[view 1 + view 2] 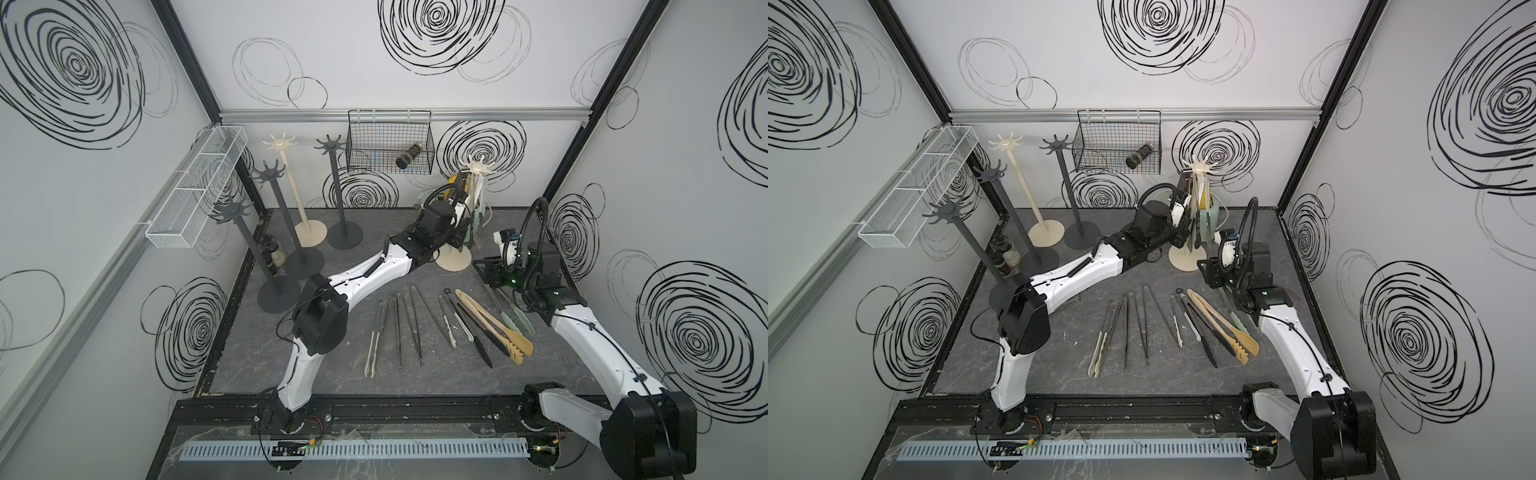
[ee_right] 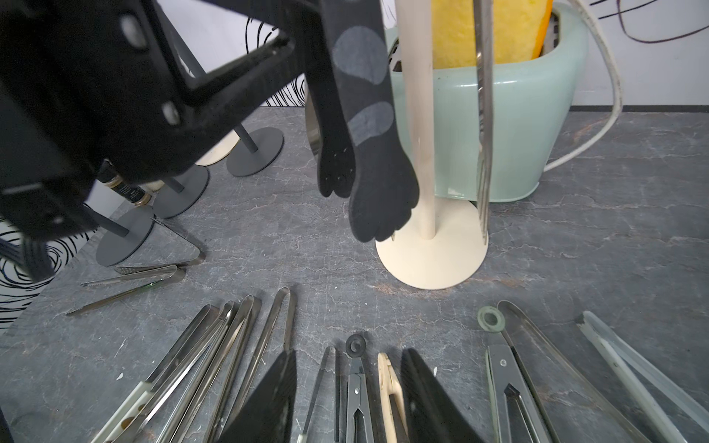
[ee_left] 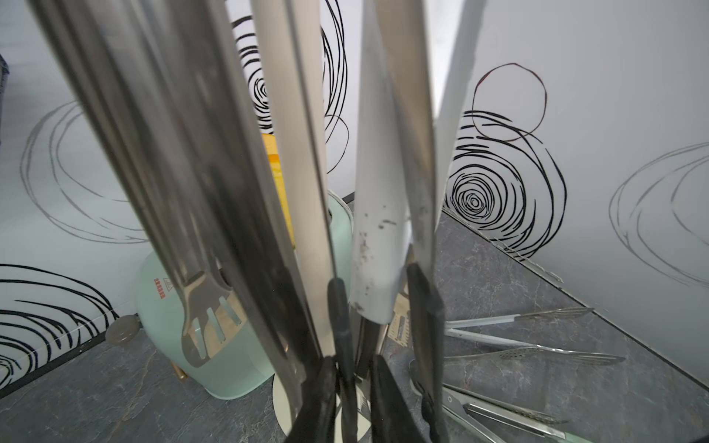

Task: Hang food tongs on kitchen utensil racks
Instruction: Hang the food tongs on the rack, then move the rack to the center of the board.

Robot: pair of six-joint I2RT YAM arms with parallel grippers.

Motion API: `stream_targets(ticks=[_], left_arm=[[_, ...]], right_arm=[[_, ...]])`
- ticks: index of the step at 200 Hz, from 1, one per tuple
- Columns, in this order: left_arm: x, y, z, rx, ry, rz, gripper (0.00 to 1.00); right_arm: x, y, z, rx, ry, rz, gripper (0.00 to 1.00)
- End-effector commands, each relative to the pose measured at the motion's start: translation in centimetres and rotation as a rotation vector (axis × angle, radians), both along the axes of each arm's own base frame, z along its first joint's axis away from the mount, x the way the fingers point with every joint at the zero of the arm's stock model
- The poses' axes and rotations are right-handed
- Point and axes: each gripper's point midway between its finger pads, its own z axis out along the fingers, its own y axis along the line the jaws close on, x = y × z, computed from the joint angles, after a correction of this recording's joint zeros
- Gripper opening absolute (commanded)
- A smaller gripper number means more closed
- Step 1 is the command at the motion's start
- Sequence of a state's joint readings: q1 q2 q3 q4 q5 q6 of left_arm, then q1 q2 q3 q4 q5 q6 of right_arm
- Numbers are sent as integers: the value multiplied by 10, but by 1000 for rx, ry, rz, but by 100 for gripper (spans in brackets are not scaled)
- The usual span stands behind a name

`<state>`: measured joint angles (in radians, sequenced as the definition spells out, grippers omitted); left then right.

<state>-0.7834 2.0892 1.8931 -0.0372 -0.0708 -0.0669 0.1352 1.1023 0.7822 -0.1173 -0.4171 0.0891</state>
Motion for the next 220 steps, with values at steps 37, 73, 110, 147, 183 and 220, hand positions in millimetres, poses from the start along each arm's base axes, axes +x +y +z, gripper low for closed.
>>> stream_targets(ticks=[37, 73, 110, 147, 183, 220], left_arm=[[-9, -5, 19, -27, -11, -41, 21], [-38, 18, 27, -43, 13, -41, 28], [-69, 73, 33, -37, 34, 60, 38], [-80, 150, 40, -77, 43, 245, 46], [-49, 231, 39, -169, 20, 411, 54], [4, 295, 32, -209, -52, 528, 66]], right_arm=[[3, 1, -1, 9, -14, 16, 47], [2, 2, 1, 16, -18, 22, 48], [0, 4, 3, 27, -18, 34, 49], [-4, 8, 9, 43, -24, 54, 50], [-9, 11, 11, 50, -33, 69, 52], [-11, 11, 10, 46, -30, 72, 53]])
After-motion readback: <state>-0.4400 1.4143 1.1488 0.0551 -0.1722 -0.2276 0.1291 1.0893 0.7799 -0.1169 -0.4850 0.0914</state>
